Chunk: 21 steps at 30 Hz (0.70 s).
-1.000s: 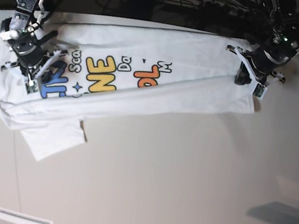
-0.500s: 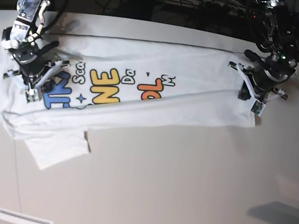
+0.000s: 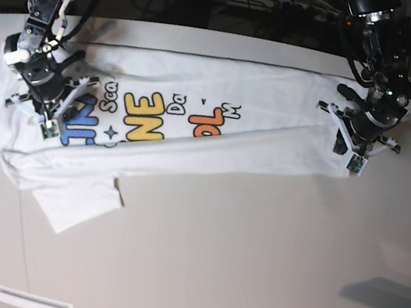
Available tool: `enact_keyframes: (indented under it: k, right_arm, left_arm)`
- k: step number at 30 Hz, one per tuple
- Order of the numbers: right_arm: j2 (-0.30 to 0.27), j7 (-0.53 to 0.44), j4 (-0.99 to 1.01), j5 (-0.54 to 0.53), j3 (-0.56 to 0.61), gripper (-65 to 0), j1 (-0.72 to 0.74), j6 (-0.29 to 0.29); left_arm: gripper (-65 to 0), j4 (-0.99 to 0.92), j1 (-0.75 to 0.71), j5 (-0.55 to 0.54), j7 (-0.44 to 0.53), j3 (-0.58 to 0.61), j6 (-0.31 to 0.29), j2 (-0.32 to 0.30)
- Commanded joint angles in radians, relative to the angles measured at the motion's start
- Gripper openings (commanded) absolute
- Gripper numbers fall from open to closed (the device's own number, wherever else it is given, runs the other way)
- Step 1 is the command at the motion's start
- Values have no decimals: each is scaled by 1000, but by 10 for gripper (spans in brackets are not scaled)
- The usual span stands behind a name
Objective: Fold the T-shirt properly
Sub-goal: 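Move the right gripper to the protruding sleeve and grasp it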
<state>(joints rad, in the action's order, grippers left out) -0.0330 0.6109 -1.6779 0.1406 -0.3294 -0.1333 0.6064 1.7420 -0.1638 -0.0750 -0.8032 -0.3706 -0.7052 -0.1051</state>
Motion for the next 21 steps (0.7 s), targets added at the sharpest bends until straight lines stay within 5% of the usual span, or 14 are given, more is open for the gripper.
enact_keyframes:
  k: [1,6,13,16,21]
  right_arm:
    - [-8,-26,-46,-8,-1,-643,16,-6]
    - [-8,-23,-178,-8,0,-635,27,-6]
    - [-32,76,-209,-8,62,-543,214,-4]
    - [-86,119,-121,-8,186,-474,321,-4]
    - [-95,119,129,-8,266,-302,508,-4]
  left_arm:
    - [-650,42,5,-12,18,-3,7,-9]
    - [-650,169,-18,-16,-46,-14,7,-8]
    - [-650,275,-15,-16,-118,-18,7,-8]
    - [-650,276,-24,-16,-118,-61,7,0]
    - [-650,280,-58,-29,-117,-144,7,0]
